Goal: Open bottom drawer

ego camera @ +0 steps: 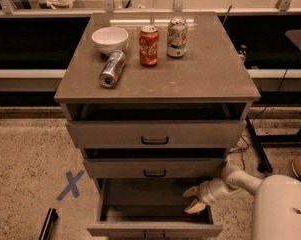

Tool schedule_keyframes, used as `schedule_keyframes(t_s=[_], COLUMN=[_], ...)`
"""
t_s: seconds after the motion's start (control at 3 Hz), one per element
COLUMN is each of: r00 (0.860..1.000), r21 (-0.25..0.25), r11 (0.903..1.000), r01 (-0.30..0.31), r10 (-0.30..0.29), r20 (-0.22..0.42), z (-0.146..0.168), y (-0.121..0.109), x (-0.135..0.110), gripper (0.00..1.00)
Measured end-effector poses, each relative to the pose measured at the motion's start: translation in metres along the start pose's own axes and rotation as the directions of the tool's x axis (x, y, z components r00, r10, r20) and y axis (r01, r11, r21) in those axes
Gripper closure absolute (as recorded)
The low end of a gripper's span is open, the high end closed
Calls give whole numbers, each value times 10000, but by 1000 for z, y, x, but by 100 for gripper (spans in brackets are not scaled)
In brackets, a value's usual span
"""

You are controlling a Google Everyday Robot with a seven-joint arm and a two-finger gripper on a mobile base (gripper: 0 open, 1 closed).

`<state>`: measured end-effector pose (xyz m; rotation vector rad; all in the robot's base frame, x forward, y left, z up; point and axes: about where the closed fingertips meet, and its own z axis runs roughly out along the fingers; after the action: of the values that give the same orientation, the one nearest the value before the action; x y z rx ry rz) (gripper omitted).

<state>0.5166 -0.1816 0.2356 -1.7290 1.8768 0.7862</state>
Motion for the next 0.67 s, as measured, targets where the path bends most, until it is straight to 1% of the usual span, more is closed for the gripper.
schedule_keyframes(t_s=[0.33, 0.67], r00=[9967, 9876], r21=[340, 124], r11=[9986, 9965], r01=[416, 824], r10=[-391, -800], r20=[-706, -1352], z=[5, 35], y=[15, 30], x=[-4, 6], gripper=[73, 96])
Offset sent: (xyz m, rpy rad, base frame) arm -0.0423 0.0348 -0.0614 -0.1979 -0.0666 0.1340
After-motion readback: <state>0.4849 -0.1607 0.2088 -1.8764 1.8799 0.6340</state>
